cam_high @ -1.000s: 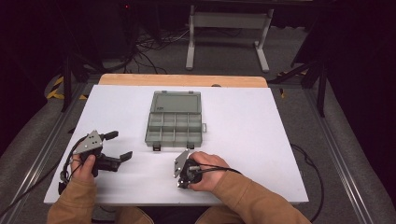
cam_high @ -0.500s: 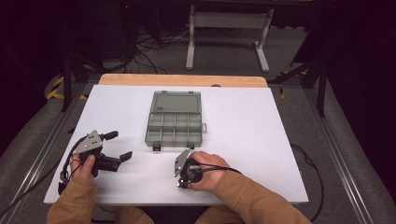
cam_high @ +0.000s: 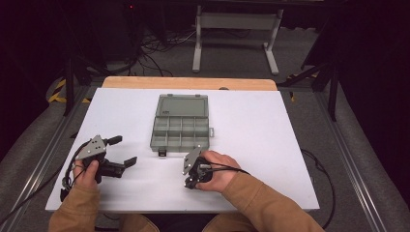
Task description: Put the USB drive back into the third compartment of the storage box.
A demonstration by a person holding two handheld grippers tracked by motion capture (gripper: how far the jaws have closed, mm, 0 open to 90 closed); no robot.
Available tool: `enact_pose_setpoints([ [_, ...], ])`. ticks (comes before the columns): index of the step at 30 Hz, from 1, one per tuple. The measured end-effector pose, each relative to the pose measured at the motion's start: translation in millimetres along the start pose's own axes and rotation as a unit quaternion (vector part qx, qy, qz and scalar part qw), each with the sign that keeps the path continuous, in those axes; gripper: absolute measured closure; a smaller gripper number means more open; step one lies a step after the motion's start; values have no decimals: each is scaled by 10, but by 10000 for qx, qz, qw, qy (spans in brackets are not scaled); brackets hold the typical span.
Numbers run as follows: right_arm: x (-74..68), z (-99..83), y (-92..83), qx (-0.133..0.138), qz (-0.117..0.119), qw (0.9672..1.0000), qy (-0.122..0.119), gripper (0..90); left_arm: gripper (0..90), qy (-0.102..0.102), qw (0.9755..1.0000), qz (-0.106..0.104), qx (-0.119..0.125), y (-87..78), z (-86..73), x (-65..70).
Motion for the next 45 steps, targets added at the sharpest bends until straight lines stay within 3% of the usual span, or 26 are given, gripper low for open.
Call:
enact_pose_setpoints([
  [21, 356, 42, -349, 239, -504, 9982, 230, 797, 23, 38, 10000, 31, -17, -8, 3, -12],
  [34, 532, 67, -449, 383, -717, 9961, 334, 797, 23, 55, 10000, 45, -24, -8, 2, -16],
  [45, 766, 45, -498, 502, -967, 9925, 554, 797, 23, 41, 10000, 20, 5, -7, 1, -19],
])
Point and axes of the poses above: each handheld gripper's, and its own axes: y roughly forward along the jaws, z roughly out of its top, x roughly to its right, the point moved 3 cm from there along y, roughly forward along the jaws, and after that the axes turned 13 degrees about -y, right-handed, at the moved point
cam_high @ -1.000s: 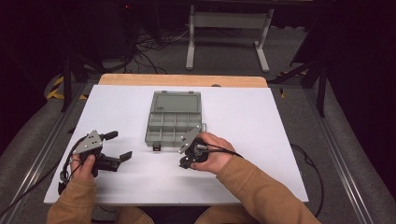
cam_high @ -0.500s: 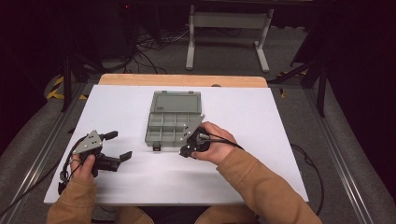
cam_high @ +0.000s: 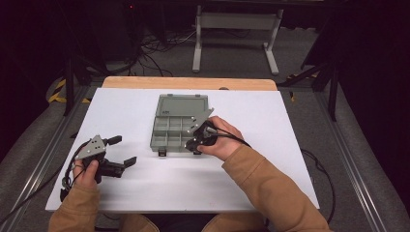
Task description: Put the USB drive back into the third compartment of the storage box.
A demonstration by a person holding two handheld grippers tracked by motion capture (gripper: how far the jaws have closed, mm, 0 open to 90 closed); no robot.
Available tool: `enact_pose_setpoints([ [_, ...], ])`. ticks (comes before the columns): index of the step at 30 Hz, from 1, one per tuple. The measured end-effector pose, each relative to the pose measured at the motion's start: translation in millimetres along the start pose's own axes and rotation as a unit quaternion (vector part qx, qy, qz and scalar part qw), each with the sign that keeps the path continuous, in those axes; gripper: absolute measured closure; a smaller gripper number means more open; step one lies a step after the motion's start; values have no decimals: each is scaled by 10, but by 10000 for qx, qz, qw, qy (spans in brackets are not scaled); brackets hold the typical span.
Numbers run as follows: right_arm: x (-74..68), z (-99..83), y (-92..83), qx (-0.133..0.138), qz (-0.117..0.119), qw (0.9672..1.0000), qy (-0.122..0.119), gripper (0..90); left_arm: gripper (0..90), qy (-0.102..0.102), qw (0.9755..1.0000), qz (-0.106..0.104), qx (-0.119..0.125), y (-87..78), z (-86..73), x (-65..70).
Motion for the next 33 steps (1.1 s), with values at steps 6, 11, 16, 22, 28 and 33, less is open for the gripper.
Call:
enact_pose_setpoints([
  [6, 107, -7, -1, 55, -115, 9998, 125, 797, 23, -50, 10000, -19, 7, 1, -2, 6],
  [11, 200, -18, -40, 143, -227, 9994, 230, 797, 23, 6, 10000, -3, -3, 1, -1, -1],
  [16, 298, -30, -62, 163, -328, 9989, 309, 797, 23, 6, 10000, -4, -7, 1, -1, -2],
  [22, 393, -51, -49, 172, -450, 9979, 429, 797, 23, 8, 10000, -4, -9, 1, -1, -3],
  [28, 493, -71, -18, 194, -565, 9966, 571, 797, 23, -36, 10000, -16, 2, 2, -3, 0],
  [33, 559, -81, 18, 193, -633, 9956, 659, 797, 23, -43, 10000, -24, -4, 1, -4, 0],
])
Point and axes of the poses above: each handheld gripper's, and its own axes: y roughly forward along the jaws, z roughly out of its top, x roughly to its right, the point moved 3 cm from there along y, roughly forward along the jaws, and after that the axes turned 13 degrees about -y, right-handed, at the moved point
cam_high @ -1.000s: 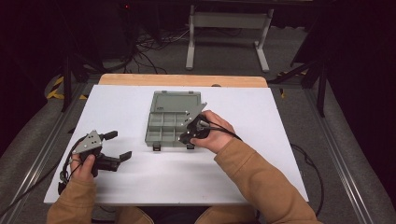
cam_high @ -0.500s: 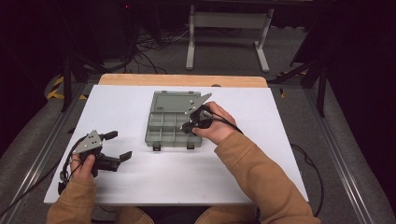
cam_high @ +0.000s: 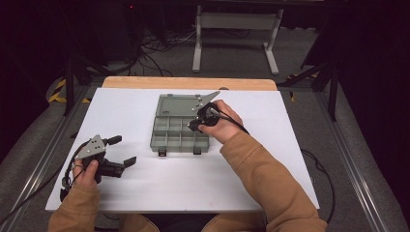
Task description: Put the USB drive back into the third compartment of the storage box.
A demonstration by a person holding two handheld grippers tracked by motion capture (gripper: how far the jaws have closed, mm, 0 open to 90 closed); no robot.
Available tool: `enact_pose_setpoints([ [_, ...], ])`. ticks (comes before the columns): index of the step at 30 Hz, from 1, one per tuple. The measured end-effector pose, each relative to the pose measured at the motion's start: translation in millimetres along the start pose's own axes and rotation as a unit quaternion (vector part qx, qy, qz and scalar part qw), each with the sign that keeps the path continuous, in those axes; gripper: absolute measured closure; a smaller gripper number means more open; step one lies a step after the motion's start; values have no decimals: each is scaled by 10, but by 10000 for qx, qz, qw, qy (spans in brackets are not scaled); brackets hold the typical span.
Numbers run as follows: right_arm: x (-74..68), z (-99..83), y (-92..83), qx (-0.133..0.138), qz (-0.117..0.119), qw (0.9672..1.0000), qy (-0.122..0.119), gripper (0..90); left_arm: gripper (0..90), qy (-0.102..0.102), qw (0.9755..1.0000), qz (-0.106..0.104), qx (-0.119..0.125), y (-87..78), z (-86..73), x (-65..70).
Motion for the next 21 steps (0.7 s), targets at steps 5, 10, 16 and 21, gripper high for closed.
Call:
enact_pose_setpoints([
  [5, 60, -21, 59, -13, -51, 10000, 83, 797, 23, 2, 10000, -1, 1, -1, 0, 0],
  [10, 114, -37, 106, -10, -111, 9998, 191, 797, 23, 59, 10000, 8, -10, 3, 4, -2],
  [16, 169, -56, 173, -40, -167, 9995, 269, 797, 23, 48, 10000, 11, -3, 1, 4, -5],
  [21, 201, -67, 215, -60, -204, 9994, 284, 797, 23, 48, 10000, 13, 1, 0, 4, -5],
])
Point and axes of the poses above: each handheld gripper's, and its own axes: y roughly forward along the jaws, z roughly out of its top, x roughly to its right, the point moved 3 cm from there along y, roughly forward along the jaws, and after that the axes turned 13 degrees about -y, right-handed, at the moved point
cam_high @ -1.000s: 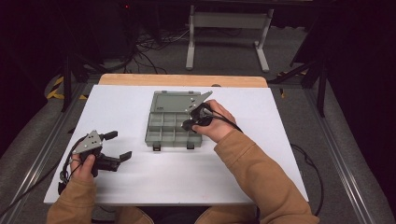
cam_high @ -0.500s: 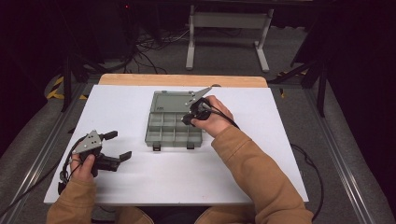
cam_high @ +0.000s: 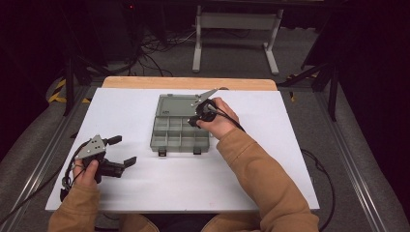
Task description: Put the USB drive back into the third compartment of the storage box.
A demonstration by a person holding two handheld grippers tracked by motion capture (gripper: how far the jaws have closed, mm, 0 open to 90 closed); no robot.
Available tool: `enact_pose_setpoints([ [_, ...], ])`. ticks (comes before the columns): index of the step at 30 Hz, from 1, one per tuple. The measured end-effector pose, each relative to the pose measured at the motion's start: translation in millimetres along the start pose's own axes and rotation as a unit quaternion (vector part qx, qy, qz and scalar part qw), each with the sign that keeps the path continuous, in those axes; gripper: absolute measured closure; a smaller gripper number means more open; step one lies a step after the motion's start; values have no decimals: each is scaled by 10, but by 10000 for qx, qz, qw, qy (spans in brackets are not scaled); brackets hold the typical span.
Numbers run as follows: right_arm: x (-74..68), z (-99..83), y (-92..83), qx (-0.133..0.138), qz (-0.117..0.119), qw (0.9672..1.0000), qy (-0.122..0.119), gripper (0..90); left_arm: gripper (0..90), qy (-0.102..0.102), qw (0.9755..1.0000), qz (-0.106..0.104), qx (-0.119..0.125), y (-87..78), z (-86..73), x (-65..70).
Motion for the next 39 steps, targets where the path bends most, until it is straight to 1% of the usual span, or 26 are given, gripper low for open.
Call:
enact_pose_setpoints([
  [3, 24, -6, 39, -20, -22, 10000, 48, 797, 23, -1, 10000, 4, 0, 0, 0, -1],
  [6, 59, -6, 99, -66, -46, 10000, 47, 797, 23, 23, 10000, 11, -6, 1, 1, -2],
  [12, 94, -4, 175, -121, -65, 9999, 87, 797, 23, 8, 10000, 16, 6, 0, 0, -6],
  [15, 101, -6, 204, -152, -50, 9998, 93, 797, 23, -1, 10000, -1, -1, 0, -1, -2],
  [17, 107, -8, 244, -179, -41, 9998, 127, 797, 23, -54, 10000, -21, 7, -1, -3, 1],
  [37, 116, -47, 402, -290, -3, 9995, 153, 797, 23, -47, 10000, -19, 4, 0, -4, 3],
  [39, 114, -52, 419, -326, 1, 9994, 145, 797, 23, 1, 10000, -1, -1, -2, -1, -4],
])
Point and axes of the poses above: each handheld gripper's, and its own axes: y roughly forward along the jaws, z roughly out of its top, x roughly to its right, the point moved 3 cm from there along y, roughly forward along the jaws, and after that the axes turned 13 degrees about -y, right-handed, at the moved point
